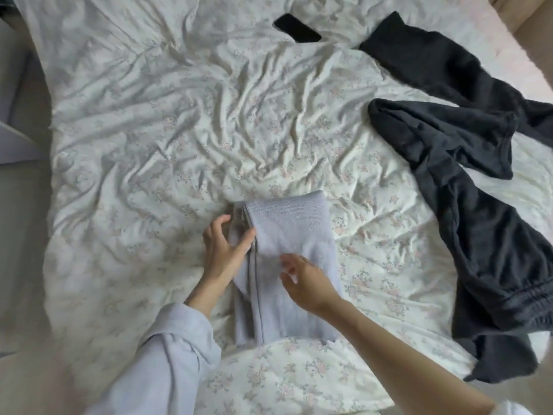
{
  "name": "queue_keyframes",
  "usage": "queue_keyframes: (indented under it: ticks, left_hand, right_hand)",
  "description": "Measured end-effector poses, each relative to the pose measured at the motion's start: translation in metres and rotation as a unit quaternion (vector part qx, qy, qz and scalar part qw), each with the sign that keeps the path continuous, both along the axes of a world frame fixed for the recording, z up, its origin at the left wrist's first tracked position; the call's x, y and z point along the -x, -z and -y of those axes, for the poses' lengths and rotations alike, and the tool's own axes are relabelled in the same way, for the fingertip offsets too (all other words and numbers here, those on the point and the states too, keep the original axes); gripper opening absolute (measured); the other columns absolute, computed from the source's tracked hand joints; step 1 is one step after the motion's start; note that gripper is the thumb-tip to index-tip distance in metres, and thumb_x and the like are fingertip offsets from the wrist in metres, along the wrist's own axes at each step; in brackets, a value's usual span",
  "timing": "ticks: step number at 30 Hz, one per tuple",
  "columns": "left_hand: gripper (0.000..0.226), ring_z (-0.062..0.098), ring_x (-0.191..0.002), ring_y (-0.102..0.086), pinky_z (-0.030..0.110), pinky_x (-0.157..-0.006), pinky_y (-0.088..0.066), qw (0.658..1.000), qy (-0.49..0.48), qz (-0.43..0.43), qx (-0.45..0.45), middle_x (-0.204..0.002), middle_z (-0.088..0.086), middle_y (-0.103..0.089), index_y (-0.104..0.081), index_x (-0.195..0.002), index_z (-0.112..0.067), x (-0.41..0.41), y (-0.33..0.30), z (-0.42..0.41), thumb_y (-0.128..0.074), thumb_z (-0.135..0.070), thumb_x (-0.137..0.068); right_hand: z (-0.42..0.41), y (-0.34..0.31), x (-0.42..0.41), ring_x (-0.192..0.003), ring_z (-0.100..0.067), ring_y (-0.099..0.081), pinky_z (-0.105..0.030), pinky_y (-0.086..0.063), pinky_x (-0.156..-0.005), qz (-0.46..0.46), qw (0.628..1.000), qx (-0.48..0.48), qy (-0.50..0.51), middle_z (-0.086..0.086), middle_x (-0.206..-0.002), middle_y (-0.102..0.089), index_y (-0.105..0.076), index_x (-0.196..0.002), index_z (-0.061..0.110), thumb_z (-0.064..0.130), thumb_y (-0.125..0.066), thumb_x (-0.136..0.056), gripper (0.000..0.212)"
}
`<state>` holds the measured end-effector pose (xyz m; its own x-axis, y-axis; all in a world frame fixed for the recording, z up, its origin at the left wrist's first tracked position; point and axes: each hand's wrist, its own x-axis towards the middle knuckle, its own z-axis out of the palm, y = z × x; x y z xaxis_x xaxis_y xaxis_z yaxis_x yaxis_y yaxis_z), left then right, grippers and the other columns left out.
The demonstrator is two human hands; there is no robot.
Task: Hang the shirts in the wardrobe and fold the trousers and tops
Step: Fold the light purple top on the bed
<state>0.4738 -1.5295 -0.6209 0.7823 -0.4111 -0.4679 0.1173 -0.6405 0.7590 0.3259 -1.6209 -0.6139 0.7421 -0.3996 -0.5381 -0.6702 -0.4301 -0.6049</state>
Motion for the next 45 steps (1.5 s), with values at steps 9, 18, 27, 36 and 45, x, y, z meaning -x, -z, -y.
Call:
queue_keyframes:
  ticks: [9,18,27,36,45]
  left_hand:
    - [0.032,0.023,-0.082,-0.053,0.031,-0.071,-0.036,0.971,0.130,0.188,-0.075,-0.080,-0.001,-0.052,-0.058,-0.065,-0.009,0.009,0.007,0.018,-0.067,-0.035,-0.081]
    - [0.031,0.006,-0.048,-0.027,0.026,-0.052,-0.027,0.986,0.123,-0.003,0.115,-0.053,-0.010,-0.028,-0.027,-0.064,-0.021,0.008,-0.015,0.015,-0.045,-0.012,-0.087]
    - [0.027,0.039,-0.082,-0.053,0.039,-0.069,-0.034,0.993,-0.090,0.077,-0.016,-0.087,0.028,-0.055,-0.041,-0.083,-0.003,-0.007,0.005,-0.005,-0.026,-0.015,-0.101]
    - [0.035,0.029,-0.089,-0.057,0.033,-0.069,-0.038,0.987,0.020,0.070,-0.146,-0.097,0.008,-0.061,-0.045,-0.094,-0.015,-0.010,0.029,-0.013,-0.045,-0.049,-0.091]
    - [0.024,0.027,-0.080,-0.057,0.029,-0.059,-0.041,0.995,0.000,-0.053,-0.087,-0.082,0.002,-0.058,-0.050,-0.096,-0.007,0.028,0.008,-0.055,-0.055,-0.030,-0.092]
  right_hand:
    - [-0.025,0.005,-0.027,-0.108,-0.023,-0.051,-0.036,-0.045,-0.081,0.084,0.974,0.118,0.175,-0.004,-0.116,-0.056,-0.050,-0.120,0.010,0.013,-0.038,-0.095,0.028]
    - [0.015,-0.010,-0.029,-0.107,-0.032,-0.056,-0.047,-0.043,-0.089,0.161,0.933,0.310,0.092,-0.012,-0.115,-0.061,-0.061,-0.119,0.008,0.014,-0.036,-0.086,0.042]
    - [0.010,0.009,-0.036,-0.142,-0.032,-0.018,-0.066,-0.007,-0.106,0.107,0.954,0.269,-0.076,-0.010,-0.151,-0.029,-0.032,-0.144,0.024,0.022,-0.040,-0.092,0.052]
    - [0.008,0.055,-0.055,-0.140,-0.020,0.026,-0.065,0.026,-0.095,-0.090,0.928,0.293,-0.211,0.002,-0.154,0.023,0.013,-0.144,0.039,0.050,-0.011,-0.095,0.056]
    - [0.015,0.049,-0.043,-0.144,-0.020,0.009,-0.069,0.004,-0.104,-0.023,0.941,0.289,-0.177,0.001,-0.158,0.001,-0.009,-0.147,0.039,0.042,-0.025,-0.098,0.051]
